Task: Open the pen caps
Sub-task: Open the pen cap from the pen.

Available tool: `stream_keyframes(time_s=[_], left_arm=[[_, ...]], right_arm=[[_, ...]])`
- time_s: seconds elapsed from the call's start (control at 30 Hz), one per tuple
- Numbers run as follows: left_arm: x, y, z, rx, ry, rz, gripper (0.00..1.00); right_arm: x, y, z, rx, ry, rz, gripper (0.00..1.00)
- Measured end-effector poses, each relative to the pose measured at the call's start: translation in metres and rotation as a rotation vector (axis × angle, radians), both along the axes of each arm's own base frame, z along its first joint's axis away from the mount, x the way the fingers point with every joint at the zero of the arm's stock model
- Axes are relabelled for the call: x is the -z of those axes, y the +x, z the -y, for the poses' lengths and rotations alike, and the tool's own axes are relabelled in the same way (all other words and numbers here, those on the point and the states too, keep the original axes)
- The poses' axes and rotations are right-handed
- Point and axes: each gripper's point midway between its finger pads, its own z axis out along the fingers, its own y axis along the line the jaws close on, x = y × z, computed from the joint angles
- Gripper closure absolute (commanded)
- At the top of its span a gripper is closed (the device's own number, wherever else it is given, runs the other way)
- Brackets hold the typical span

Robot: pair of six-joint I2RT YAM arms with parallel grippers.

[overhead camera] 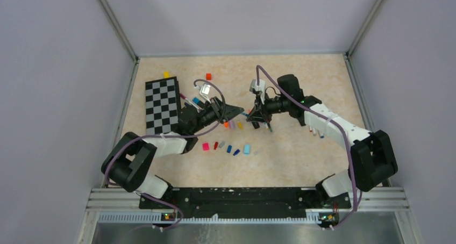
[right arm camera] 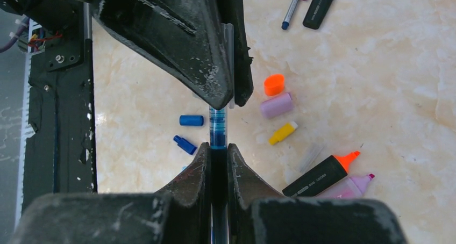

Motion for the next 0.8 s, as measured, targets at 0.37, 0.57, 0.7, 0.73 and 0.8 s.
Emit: stream_keyframes(time_s=[0.37,0.57,0.7,0.73,0.8], left_arm=[[0.004,0.006,-0.007,-0.069,0.019,-0.032,1.00],[-0.007,0.020,-0.061,-0.293,-0.035,-0.032,1.00],[-0.038,0.046,-0.111,-0.486,-0.107,0.026,1.00],[-0.043,0.047,-0.116,-0.504,-0.116,0.038,1.00],[-0.049,0.046,-0.121,-0.516,-0.118,0.061,1.00]], right_arm=[[0.002,0.000,-0.003,-0.011,-0.009,0.030,1.00],[0.032,-0.009,0.007,-0.004,-0.032,0.002,1.00],[0.069,-0.017,0.033,0.058,-0.097,-0.090,1.00],[0.073,-0.017,0.037,0.073,-0.104,-0.101,1.00],[0.077,-0.011,0.046,0.110,-0.107,-0.111,1.00]])
